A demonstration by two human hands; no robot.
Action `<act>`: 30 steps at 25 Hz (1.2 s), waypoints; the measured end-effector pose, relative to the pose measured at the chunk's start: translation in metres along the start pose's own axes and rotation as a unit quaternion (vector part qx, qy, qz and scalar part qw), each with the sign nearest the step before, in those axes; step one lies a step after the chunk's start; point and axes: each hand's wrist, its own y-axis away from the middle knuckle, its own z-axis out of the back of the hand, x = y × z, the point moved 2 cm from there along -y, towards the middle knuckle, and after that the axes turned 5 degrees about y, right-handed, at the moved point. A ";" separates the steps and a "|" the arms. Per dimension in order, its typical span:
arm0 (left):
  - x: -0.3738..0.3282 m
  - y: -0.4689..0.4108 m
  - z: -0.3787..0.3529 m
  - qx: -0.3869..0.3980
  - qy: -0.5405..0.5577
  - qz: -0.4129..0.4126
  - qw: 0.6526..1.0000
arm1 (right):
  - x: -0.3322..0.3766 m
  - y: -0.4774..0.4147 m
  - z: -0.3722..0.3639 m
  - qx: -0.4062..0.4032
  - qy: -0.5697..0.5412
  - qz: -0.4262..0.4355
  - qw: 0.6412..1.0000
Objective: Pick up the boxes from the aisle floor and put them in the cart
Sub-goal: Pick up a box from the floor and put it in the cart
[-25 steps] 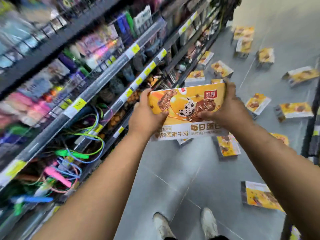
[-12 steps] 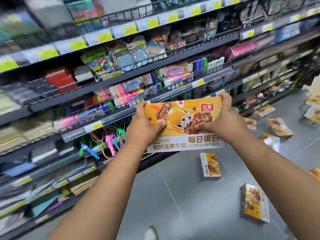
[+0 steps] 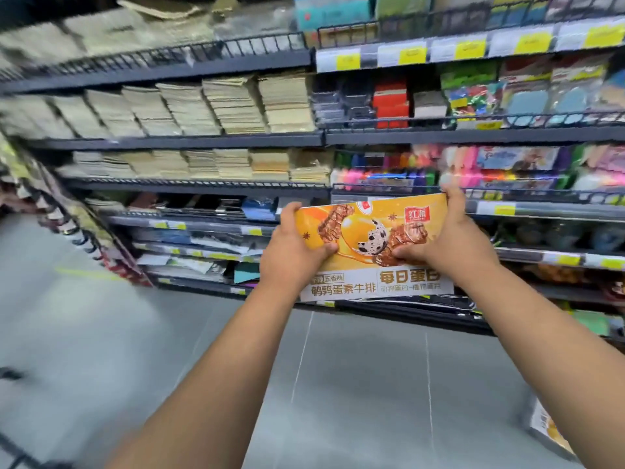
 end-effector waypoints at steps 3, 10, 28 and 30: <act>0.066 -0.013 0.072 -0.050 0.001 0.051 0.997 | 0.084 -0.004 -0.059 0.044 -0.008 0.062 0.997; 0.229 -0.012 0.235 -0.149 -0.004 0.156 0.976 | 0.279 0.020 -0.206 0.138 0.006 0.189 0.972; 0.542 0.042 0.531 -0.399 -0.009 0.430 0.810 | 0.714 0.134 -0.547 0.352 0.065 0.507 0.784; 0.570 0.054 0.559 -0.413 -0.015 0.452 0.790 | 0.752 0.159 -0.578 0.367 0.082 0.524 0.764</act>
